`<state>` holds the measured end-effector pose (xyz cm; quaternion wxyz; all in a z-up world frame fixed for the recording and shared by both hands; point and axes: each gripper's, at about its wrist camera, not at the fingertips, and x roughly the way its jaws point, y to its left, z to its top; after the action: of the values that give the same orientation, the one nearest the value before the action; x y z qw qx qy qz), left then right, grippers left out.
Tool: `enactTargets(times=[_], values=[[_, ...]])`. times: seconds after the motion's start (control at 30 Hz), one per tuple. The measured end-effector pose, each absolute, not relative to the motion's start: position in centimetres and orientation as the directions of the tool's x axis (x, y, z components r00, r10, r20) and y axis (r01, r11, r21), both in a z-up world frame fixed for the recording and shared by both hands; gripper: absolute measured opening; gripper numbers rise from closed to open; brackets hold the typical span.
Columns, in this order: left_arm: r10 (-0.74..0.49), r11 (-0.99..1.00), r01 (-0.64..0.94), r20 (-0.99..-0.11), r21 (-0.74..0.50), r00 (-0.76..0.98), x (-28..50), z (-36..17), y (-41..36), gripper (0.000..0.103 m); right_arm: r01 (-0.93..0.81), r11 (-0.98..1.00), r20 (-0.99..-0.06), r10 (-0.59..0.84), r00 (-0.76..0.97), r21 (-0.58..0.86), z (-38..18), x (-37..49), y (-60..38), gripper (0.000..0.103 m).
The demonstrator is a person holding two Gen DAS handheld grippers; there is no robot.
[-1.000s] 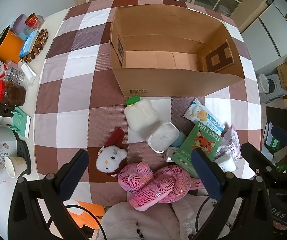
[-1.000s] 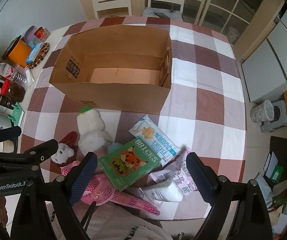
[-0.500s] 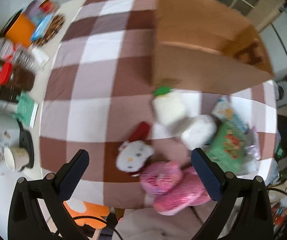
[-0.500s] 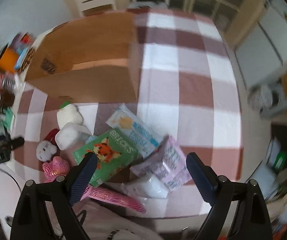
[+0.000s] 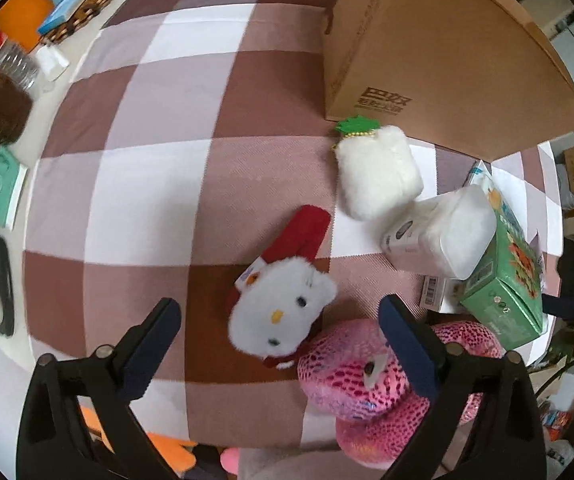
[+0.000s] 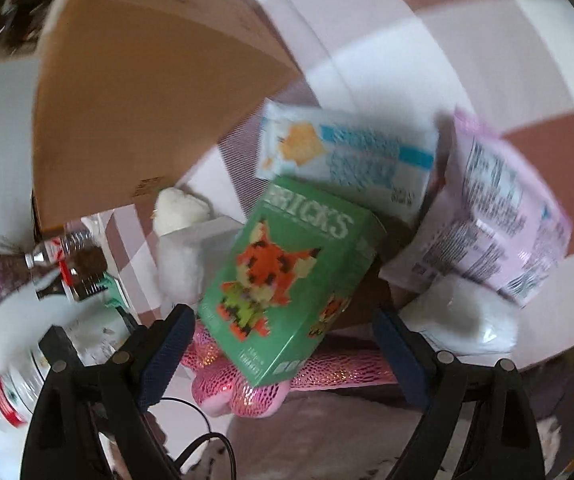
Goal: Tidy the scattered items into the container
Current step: 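Grasp the green BRICKS box with right tool while left tool grasps Hello Kitty plush, then carry the BRICKS box and Hello Kitty plush over the cardboard box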
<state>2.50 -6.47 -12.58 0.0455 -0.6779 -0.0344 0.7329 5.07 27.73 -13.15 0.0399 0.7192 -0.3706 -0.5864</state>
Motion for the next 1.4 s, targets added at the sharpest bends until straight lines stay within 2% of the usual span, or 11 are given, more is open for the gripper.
enactTargets(times=[0.17,0.3,0.43,0.47,0.57,0.67,0.73,0.9,1.07,1.13,1.4], values=[[0.096,-0.995,-0.046,-0.994,-0.093,-0.053,2.2,-14.8,-6.3,0.086,-0.537,-0.673,-0.775,-0.63,0.057,0.508,-15.7,5.2,27.0,0.093],[0.12,-0.992,-0.045,-0.993,-0.119,-0.011,2.2,-16.6,-6.2,0.066,-0.571,-0.612,-0.731,-0.682,0.032,0.546,-17.3,5.2,26.2,0.093],[0.129,-0.99,-0.06,-0.992,-0.128,-0.011,2.1,-17.5,-6.2,0.066,-0.566,-0.62,-0.742,-0.67,0.023,0.543,-17.7,4.7,25.7,0.09],[0.143,-0.988,-0.055,-0.99,-0.143,-0.006,2.0,-17.9,-6.3,0.066,-0.555,-0.629,-0.75,-0.661,0.014,0.544,-17.5,4.7,25.5,0.084],[0.165,-0.985,-0.054,-0.986,-0.164,-0.007,2.0,-18.2,-6.5,0.063,-0.519,-0.644,-0.759,-0.651,-0.016,0.563,-16.8,4.4,25.4,0.077],[0.174,-0.983,-0.055,-0.985,-0.173,-0.017,1.9,-18.3,-6.4,0.062,-0.506,-0.621,-0.745,-0.664,-0.066,0.598,-16.1,4.3,25.8,0.059],[0.175,-0.984,-0.045,-0.984,-0.174,-0.018,1.7,-18.3,-6.4,0.06,-0.506,-0.601,-0.728,-0.681,-0.08,0.618,-16.0,4.2,25.9,0.056],[0.169,-0.984,-0.057,-0.985,-0.168,-0.021,1.1,-18.1,-5.5,0.06,-0.499,-0.594,-0.71,-0.701,-0.063,0.631,-16.5,4.0,25.0,0.056],[0.162,-0.985,-0.066,-0.987,-0.162,-0.008,0.2,-18.7,-4.6,0.06,-0.535,-0.504,-0.619,-0.784,-0.046,0.678,-18.5,3.5,23.5,0.052],[0.173,-0.983,-0.056,-0.985,-0.172,-0.015,0.0,-18.7,-4.6,0.059,-0.526,-0.52,-0.637,-0.769,-0.053,0.672,-18.1,3.5,23.5,0.048],[0.196,-0.981,-0.011,-0.979,-0.196,-0.063,-1.4,-17.3,-4.5,0.055,-0.398,-0.645,-0.734,-0.669,-0.121,0.653,-12.7,4.3,25.6,0.047]])
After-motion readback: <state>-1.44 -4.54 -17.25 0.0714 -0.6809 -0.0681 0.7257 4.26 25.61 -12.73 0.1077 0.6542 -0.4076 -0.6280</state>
